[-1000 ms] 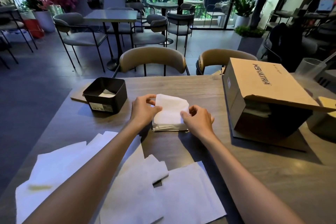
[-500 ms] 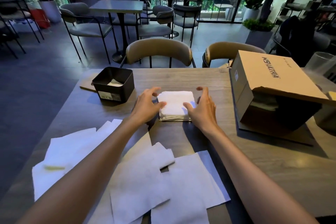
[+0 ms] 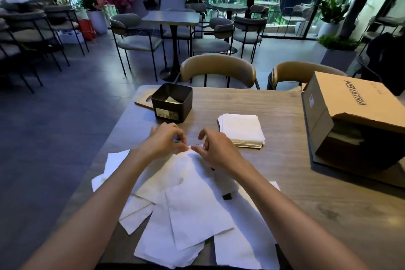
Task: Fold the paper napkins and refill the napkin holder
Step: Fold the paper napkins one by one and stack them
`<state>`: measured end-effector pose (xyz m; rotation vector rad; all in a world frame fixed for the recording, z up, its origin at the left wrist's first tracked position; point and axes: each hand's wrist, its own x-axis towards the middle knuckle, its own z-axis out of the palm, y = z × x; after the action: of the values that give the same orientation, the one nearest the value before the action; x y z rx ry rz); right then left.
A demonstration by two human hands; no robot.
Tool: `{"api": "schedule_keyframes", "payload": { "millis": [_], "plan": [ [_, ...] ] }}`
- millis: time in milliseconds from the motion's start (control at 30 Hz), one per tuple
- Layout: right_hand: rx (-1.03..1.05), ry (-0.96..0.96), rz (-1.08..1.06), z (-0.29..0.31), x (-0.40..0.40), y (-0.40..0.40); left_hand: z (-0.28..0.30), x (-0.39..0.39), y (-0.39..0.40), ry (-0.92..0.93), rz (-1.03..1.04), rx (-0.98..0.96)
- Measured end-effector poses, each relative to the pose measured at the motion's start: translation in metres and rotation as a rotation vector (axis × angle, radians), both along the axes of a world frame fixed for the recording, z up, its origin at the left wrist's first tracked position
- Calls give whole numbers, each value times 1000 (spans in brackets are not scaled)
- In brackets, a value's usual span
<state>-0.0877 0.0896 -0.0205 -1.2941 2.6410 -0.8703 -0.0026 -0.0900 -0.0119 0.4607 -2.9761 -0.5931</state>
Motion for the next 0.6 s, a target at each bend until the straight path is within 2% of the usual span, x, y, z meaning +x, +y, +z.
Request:
{"api": "schedule_keyframes", "payload": {
  "millis": [100, 233, 333, 467, 600],
  "plan": [
    [-34, -62, -32, 1, 1, -1, -3, 9, -8, 65, 18, 169],
    [-50, -166, -48, 3, -5, 5, -5, 16, -10, 248, 48, 416],
    [-120, -116, -44, 7, -8, 8, -5, 14, -8, 310, 58, 451],
    [-243, -138, -68, 15, -15, 12, -5, 17, -10, 266, 52, 508],
    [-389, -136, -113, 25, -22, 20, -11, 22, -20, 305, 133, 435]
  ]
}}
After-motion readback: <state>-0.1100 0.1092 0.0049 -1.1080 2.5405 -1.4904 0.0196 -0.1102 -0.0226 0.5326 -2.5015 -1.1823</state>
